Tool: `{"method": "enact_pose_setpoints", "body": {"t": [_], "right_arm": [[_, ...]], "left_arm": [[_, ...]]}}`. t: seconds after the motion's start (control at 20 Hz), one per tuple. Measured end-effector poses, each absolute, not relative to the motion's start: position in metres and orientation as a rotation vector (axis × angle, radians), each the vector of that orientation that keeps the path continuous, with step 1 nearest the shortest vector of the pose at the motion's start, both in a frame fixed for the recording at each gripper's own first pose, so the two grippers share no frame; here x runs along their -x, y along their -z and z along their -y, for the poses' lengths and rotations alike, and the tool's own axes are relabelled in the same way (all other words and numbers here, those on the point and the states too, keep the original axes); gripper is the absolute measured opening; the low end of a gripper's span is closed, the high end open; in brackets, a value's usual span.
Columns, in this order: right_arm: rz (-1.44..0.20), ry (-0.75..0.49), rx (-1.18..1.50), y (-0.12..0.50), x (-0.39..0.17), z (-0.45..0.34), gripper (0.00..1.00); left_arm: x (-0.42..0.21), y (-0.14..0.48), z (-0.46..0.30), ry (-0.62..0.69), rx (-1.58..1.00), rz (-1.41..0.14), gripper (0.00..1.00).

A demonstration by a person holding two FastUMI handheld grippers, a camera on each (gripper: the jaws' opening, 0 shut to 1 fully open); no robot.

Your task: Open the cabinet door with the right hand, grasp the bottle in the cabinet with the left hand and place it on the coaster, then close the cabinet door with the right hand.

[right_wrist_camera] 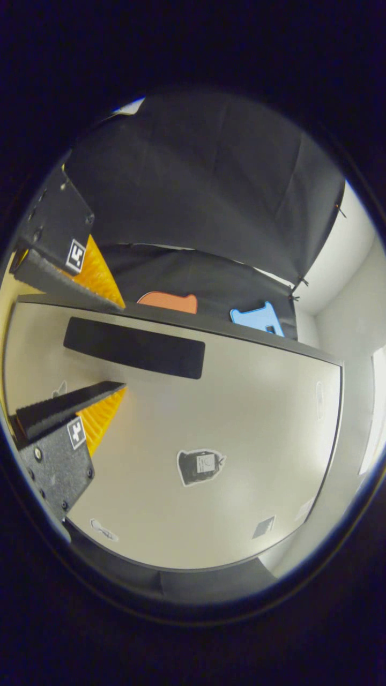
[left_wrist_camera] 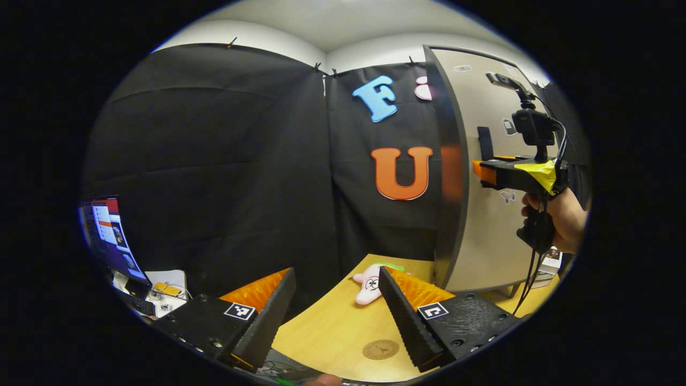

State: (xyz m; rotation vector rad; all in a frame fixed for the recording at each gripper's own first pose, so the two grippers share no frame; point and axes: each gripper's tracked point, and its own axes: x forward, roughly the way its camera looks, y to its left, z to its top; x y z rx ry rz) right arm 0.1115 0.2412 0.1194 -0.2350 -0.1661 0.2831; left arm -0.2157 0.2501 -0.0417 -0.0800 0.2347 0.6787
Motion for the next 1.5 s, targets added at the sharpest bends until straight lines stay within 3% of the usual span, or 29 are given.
{"method": "enact_pose_setpoints", "body": {"t": [0.05,0.15,0.3,0.35,0.6,1.1,1.5], "right_arm": [[0.146,-0.299,0.215,-0.116,-0.115,-0.247,0.63],[0.114,-0.303,0.186,-0.114,-0.118,-0.249,0.40],[0.068,-0.343,0.167,-0.110,-0.115,-0.249,0.37],[0.054,-0.357,0.173,-0.109,-0.116,-0.250,0.31],[-0.016,-0.412,0.217,-0.102,-0.096,-0.242,0.27],[-0.087,-0.561,0.217,-0.088,0.013,-0.188,0.27],[-0.169,-0.641,0.186,-0.094,0.021,-0.138,0.27]], "left_arm": [[0.221,0.044,-0.259,-0.696,0.088,-0.244,0.94],[0.235,0.051,-0.270,-0.724,0.109,-0.253,0.94],[0.234,0.055,-0.274,-0.719,0.119,-0.247,0.95],[0.229,0.053,-0.274,-0.706,0.116,-0.236,0.95],[0.186,0.067,-0.251,-0.583,0.113,-0.217,0.95],[0.121,0.068,-0.185,-0.381,0.118,-0.213,0.95],[0.075,0.056,-0.128,-0.237,0.042,-0.211,0.95]]}}
